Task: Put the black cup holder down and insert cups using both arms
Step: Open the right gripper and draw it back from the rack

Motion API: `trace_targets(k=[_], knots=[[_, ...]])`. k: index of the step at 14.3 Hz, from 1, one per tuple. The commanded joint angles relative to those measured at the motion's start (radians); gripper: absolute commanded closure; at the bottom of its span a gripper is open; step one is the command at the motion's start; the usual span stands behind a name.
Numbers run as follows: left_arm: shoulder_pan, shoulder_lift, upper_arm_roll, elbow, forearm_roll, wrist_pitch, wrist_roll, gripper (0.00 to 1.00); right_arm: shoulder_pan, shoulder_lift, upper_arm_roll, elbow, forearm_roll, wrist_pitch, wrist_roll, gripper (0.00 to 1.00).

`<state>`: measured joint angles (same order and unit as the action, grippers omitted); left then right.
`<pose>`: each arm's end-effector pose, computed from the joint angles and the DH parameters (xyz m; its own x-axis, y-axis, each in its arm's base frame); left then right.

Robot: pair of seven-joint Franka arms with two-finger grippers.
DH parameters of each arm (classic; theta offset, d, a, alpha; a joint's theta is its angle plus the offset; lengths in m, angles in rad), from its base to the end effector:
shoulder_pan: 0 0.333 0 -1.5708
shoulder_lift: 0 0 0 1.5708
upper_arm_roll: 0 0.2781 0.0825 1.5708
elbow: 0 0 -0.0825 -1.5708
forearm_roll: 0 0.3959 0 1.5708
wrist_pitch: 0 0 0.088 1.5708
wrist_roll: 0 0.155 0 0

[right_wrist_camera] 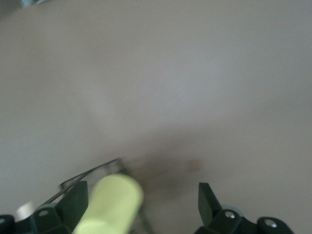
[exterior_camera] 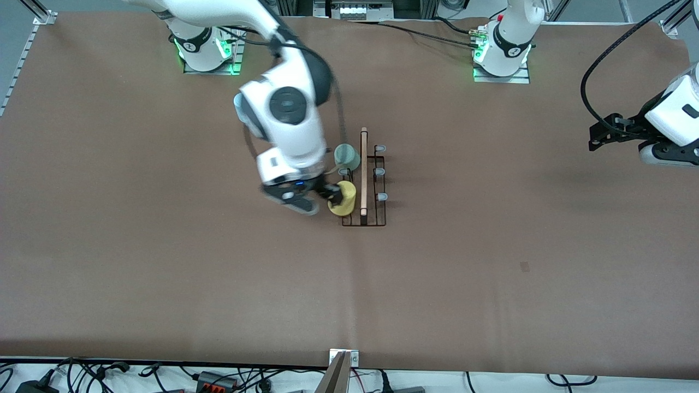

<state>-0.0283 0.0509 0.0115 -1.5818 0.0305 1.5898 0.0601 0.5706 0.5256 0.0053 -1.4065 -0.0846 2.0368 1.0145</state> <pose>0.5781 -0.0051 0.5058 0.9960 -0.0773 -0.0447 -0.0787 -0.9965 -0.0284 0.6038 0.3815 0.3248 0.9113 -0.3942 0.1193 -0.3913 -0.9190 -0.0472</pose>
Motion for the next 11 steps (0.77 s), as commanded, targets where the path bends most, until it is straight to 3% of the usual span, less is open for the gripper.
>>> trace_targets(k=[1, 5, 7, 11], knots=[[0.002, 0.013, -0.002, 0.031, -0.017, -0.007, -0.067, 0.00, -0.199, -0.183, 0.019, -0.115, 0.008, -0.113, -0.256, 0.00], [0.004, 0.010, 0.001, 0.029, -0.017, -0.013, -0.065, 0.00, -0.481, -0.306, 0.019, -0.118, 0.009, -0.268, -0.702, 0.00], [0.007, 0.010, 0.004, 0.028, -0.017, -0.013, -0.066, 0.00, -0.588, -0.360, 0.019, -0.118, 0.009, -0.309, -0.812, 0.00], [0.007, 0.012, 0.001, 0.029, -0.017, -0.024, -0.083, 0.00, -0.649, -0.466, 0.019, -0.120, 0.037, -0.481, -0.858, 0.00]])
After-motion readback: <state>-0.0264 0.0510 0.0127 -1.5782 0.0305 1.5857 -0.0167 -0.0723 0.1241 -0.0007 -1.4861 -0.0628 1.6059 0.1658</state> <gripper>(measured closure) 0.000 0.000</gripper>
